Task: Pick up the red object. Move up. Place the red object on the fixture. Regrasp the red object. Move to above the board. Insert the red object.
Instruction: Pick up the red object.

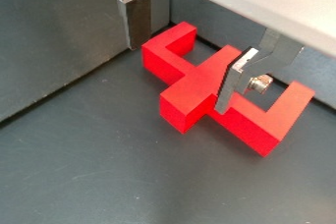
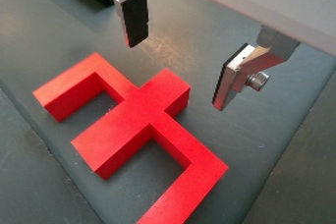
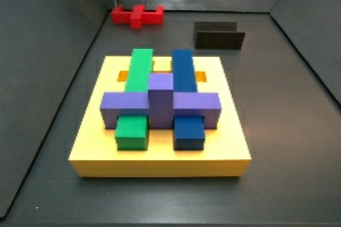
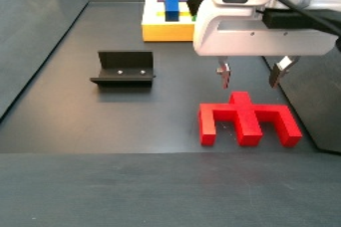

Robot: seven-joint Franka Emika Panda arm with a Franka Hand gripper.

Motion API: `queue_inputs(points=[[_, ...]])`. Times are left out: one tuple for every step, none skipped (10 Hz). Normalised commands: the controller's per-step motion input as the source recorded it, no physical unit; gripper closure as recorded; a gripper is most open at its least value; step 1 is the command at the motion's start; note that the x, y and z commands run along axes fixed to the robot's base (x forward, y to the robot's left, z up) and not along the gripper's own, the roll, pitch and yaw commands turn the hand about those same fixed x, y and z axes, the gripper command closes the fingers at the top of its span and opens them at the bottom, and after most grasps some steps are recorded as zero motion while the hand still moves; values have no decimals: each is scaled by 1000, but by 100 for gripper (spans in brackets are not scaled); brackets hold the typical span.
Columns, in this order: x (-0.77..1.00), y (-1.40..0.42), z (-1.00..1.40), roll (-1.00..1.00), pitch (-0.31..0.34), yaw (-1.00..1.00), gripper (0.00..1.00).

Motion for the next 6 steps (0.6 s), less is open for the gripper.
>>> queue_inputs(points=[[220,91,-423,-47,0,-37,0],[143,154,-451,-16,0,-17,0],[0,146,-466,-66,-43,0,0],[0,0,-531,-49,-70,-57,0],[0,0,-454,-41,-60,-129,0],[0,0,-446,-44,-44,-154,0]])
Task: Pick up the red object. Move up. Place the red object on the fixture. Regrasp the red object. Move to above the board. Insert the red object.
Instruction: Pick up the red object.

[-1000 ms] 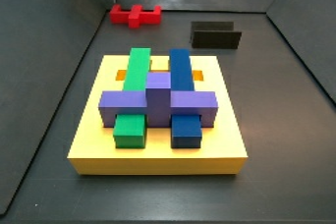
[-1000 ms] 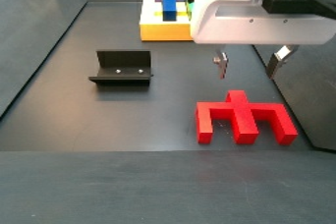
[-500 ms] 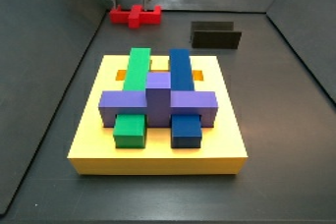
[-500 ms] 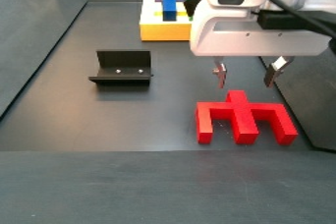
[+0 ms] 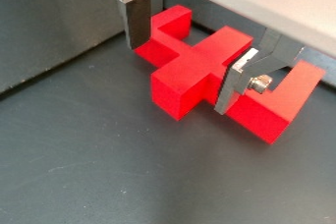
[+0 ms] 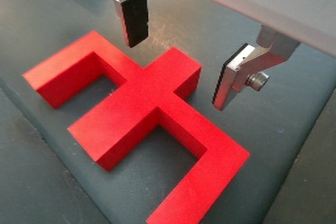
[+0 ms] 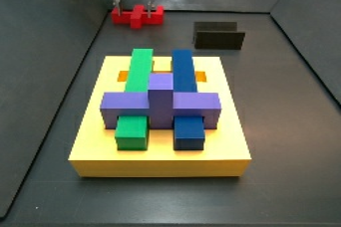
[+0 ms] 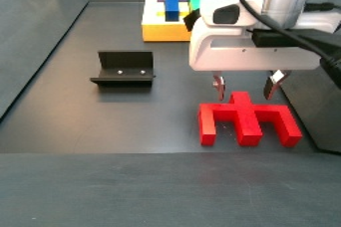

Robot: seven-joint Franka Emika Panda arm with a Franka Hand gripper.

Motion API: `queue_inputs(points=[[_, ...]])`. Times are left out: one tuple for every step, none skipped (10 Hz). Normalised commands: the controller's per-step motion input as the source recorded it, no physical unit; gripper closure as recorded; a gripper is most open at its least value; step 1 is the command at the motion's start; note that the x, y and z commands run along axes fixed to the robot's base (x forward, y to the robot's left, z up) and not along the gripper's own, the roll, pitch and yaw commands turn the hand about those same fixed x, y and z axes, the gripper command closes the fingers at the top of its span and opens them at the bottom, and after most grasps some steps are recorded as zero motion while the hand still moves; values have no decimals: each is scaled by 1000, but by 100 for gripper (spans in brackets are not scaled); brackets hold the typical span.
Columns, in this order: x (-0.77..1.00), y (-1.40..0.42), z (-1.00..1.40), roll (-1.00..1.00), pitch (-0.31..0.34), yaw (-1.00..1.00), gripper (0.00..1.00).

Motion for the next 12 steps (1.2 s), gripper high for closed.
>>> queue_inputs(points=[[0,11,-451,-50,-40,-206,0],[34,100,-411,-30,-13,-186,0],[74,174,-317,-49,0,-146,0],[54,160,-340,-71,-16,-114,0],[34,63,-309,-64,-36,-37,0],[31,0,-103,-70,-14,0,0],[60,0,0,-43,0,0,0],[0,0,0,0,0,0,0],[0,0,0,0,0,0,100],[0,0,0,0,0,0,100],[0,0,0,0,0,0,100],[0,0,0,0,0,0,100]])
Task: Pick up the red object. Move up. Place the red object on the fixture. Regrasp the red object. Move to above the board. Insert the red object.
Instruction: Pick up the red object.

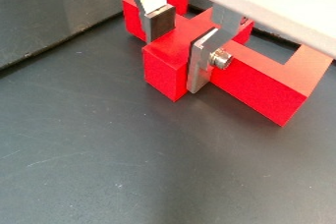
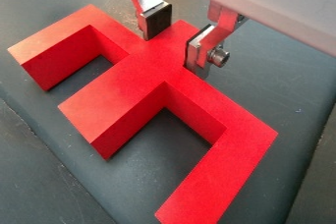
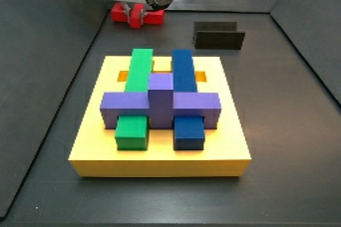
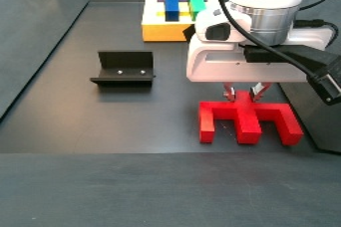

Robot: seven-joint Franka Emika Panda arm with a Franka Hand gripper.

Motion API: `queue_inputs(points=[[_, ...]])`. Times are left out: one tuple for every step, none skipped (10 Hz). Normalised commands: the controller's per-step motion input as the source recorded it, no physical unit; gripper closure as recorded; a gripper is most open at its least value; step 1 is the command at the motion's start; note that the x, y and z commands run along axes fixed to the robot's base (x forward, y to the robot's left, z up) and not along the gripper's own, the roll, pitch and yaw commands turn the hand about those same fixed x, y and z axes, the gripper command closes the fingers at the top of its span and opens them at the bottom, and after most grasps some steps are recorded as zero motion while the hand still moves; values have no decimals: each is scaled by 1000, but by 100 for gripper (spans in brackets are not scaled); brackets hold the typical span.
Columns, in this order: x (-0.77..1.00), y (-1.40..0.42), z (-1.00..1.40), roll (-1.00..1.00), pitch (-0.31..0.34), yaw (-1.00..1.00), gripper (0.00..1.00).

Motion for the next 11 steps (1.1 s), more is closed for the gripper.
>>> queue_inputs(points=[[0,0,0,0,0,0,100],[0,0,0,0,0,0,100],[0,0,0,0,0,0,100],[0,0,0,0,0,0,100],[0,0,0,0,0,0,100],[0,0,0,0,0,0,100],[0,0,0,0,0,0,100],[0,0,0,0,0,0,100],[0,0,0,0,0,0,100],[0,0,0,0,0,0,100],[0,0,0,0,0,0,100]])
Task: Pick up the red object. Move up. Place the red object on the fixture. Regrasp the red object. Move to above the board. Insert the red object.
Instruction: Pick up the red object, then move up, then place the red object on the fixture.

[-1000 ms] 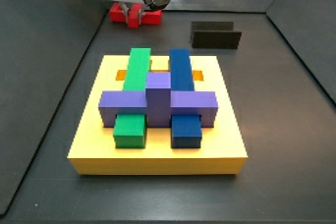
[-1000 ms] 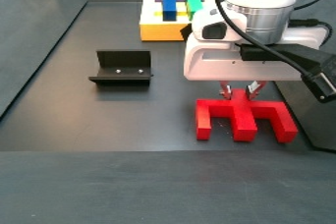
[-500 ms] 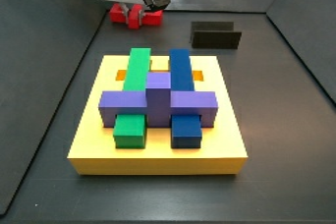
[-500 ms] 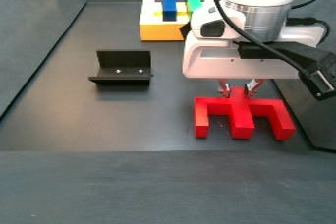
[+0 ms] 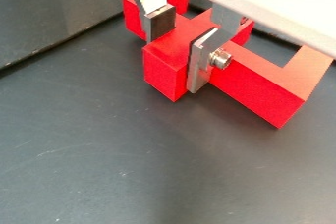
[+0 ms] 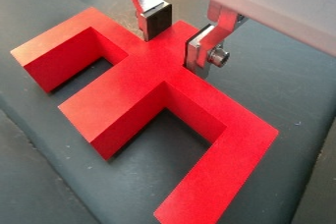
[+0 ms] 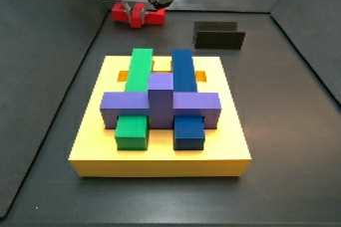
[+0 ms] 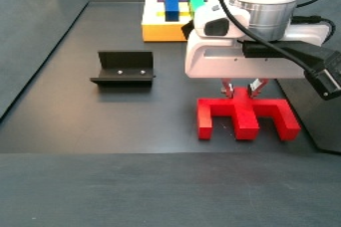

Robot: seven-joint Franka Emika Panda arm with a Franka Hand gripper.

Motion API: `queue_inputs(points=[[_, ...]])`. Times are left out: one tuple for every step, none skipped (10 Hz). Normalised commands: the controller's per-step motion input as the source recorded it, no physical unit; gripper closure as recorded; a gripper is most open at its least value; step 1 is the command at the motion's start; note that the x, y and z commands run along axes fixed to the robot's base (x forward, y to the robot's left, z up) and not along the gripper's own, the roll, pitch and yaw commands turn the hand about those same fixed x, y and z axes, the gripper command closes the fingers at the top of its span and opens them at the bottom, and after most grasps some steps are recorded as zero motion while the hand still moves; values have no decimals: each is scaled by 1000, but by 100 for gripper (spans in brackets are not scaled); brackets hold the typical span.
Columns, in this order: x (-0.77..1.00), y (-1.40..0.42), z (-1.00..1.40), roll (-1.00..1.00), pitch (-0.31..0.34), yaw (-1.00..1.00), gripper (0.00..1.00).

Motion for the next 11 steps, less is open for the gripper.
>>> queue_inputs(points=[[0,0,0,0,0,0,100],[0,0,833,0,0,0,100],[-69,8,845,-8,11,62,100],[-110,1,685,20,25,45,100],[-58,-12,298,97,11,30,100],[37,0,0,0,0,0,100],[740,-331,109,-183,86,0,100],[974,-377,440,-523,123,-83,100],[1000,-437,437,-440,143,-31,100],[1000,-417,306,-406,143,-9,100],[1000,-377,209,-477,140,-6,100]])
